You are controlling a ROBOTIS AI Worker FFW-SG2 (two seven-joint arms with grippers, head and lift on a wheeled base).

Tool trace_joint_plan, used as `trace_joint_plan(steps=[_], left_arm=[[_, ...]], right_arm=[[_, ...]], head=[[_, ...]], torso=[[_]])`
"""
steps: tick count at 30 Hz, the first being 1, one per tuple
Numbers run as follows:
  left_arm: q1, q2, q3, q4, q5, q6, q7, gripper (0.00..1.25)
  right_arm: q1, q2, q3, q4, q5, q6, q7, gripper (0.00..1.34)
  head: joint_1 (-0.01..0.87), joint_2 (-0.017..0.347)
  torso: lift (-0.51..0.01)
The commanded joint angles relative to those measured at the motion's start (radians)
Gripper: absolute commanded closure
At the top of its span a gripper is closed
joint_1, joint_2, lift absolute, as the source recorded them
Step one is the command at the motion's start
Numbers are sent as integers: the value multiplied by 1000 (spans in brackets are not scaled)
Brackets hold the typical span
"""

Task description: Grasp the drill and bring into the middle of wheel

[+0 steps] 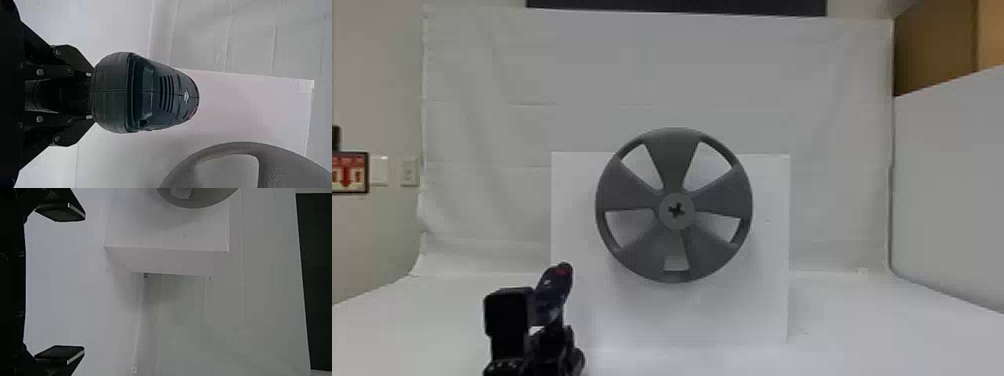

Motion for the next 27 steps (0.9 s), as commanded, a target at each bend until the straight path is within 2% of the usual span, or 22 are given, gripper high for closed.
trace_joint_plan(steps=[1,27], left_arm=[[0,1,0,10,-4,-5,0,1223],[-1,-1,-3,30,-30,-8,-3,1223]], right_arm=[[0,0,3,0,2,0,0,110],[0,2,8,2,5,0,0,110]], head=[[0,0],[0,0]], torso=[[-406],[-406]])
